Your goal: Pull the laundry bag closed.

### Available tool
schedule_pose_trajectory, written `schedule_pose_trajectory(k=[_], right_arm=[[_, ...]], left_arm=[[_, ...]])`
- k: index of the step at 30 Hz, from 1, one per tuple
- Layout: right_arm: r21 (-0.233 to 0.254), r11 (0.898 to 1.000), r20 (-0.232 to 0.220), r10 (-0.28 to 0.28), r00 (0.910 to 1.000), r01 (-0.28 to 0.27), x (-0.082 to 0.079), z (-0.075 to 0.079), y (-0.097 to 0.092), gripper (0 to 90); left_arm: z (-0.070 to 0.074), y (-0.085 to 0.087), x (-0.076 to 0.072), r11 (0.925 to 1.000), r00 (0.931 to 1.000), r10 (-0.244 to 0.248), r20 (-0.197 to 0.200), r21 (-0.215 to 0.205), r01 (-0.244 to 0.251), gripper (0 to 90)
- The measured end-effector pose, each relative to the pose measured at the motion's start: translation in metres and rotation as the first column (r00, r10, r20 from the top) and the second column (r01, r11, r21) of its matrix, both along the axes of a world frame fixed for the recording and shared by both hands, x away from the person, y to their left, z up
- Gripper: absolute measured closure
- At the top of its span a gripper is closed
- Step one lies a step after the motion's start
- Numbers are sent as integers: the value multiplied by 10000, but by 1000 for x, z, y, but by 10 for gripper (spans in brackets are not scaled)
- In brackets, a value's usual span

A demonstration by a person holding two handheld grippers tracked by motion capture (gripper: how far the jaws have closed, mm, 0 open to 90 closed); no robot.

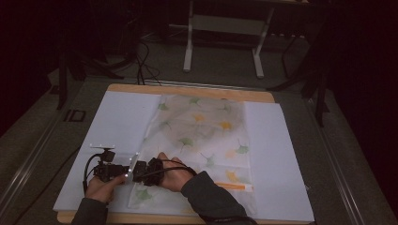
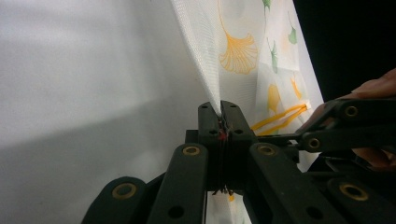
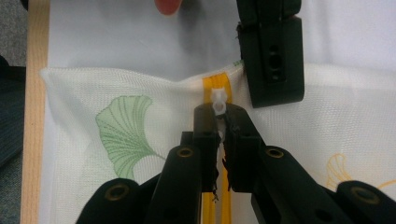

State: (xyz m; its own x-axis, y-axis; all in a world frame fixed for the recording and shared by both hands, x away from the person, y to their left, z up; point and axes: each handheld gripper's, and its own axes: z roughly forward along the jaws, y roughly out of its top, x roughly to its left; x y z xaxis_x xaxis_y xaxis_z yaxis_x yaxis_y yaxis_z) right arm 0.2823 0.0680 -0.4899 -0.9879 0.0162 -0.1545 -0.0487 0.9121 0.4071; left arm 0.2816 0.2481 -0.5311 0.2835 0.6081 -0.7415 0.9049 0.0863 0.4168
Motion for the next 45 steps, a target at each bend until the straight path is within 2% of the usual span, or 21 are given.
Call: schedule_pose_trajectory(k=[4, 19, 23, 26, 34, 45], right_arm=[[-166, 9999, 22, -13, 10000, 13, 0, -2, 0, 845], [-149, 9998, 121, -137, 9998, 139, 0, -3, -5, 845], [-341, 9992, 167, -184, 9997, 189, 2, -7, -8, 846], [-279, 9992, 45, -282, 9996, 283, 3, -8, -13, 846], [-292, 9992, 217, -281, 9994, 287, 1, -6, -19, 846], [-282, 9989, 156, -369, 9992, 373, 2, -6, -24, 846]], left_arm=[[0, 1, 0, 10000, 10000, -1, -13, -70, 1, 891], [-1, 2, 0, 9999, 10000, -39, 47, -125, 39, 891], [-1, 5, -1, 9998, 10000, 9, 70, -193, -8, 892], [-1, 4, 0, 9999, 10000, 6, 71, -154, -5, 891], [0, 5, -1, 9999, 9999, -11, 135, -144, 13, 891], [0, 5, -1, 9999, 9998, -76, 176, -152, 79, 891]])
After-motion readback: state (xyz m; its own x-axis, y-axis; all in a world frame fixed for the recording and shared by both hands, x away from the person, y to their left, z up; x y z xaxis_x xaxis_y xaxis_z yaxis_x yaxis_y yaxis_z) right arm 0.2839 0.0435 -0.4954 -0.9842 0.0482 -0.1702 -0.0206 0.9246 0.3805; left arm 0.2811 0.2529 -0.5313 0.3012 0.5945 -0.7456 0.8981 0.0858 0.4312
